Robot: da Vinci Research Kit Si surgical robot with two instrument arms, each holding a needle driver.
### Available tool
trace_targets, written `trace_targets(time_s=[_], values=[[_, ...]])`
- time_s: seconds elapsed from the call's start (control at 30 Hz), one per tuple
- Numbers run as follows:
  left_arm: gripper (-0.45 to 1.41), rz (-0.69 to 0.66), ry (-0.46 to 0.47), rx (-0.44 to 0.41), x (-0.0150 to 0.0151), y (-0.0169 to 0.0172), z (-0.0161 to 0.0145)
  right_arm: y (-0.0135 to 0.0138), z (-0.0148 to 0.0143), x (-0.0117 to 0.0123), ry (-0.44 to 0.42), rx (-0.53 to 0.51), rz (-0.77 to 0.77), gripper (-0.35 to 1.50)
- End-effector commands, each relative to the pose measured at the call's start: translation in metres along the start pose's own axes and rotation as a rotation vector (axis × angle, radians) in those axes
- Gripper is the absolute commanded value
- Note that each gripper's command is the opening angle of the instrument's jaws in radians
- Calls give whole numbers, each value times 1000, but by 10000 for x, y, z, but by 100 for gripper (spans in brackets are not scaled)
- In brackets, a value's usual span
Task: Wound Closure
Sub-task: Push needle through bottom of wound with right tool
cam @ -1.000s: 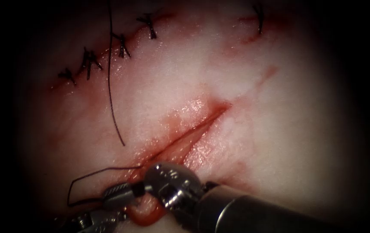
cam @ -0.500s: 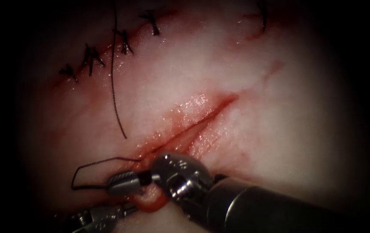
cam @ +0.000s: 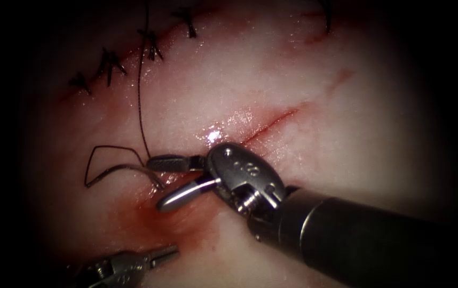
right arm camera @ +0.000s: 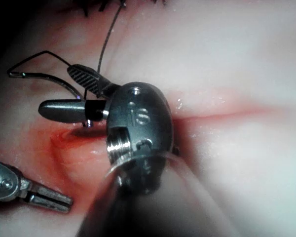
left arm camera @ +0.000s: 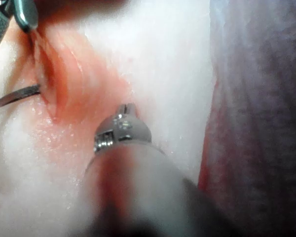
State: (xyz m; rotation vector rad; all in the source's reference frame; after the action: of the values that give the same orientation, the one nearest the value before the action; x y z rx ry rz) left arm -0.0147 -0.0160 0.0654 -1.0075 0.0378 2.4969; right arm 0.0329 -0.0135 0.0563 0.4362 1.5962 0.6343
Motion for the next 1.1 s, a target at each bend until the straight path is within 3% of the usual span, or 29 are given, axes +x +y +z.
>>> trace_targets(time_s=[0.03, 0.2, 0.4, 0.73, 1.1], values=[[-21, 3, 2, -2, 0, -2, 7, 8, 3, 1, -7, -31, -101, 103], [-21, -3, 3, -3, -1, -2, 6, 1, 5, 8, -31, -34, -261, 109], [-21, -3, 2, -1, -1, -1, 7, -10, 25, 5, -226, 23, -397, 113], [-21, -2, 2, 1, -2, 0, 7, 15, 61, -4, -416, 104, -372, 108], [-21, -6, 3, 2, -4, 2, 6, 20, 83, -16, -530, 209, -236, 93]])
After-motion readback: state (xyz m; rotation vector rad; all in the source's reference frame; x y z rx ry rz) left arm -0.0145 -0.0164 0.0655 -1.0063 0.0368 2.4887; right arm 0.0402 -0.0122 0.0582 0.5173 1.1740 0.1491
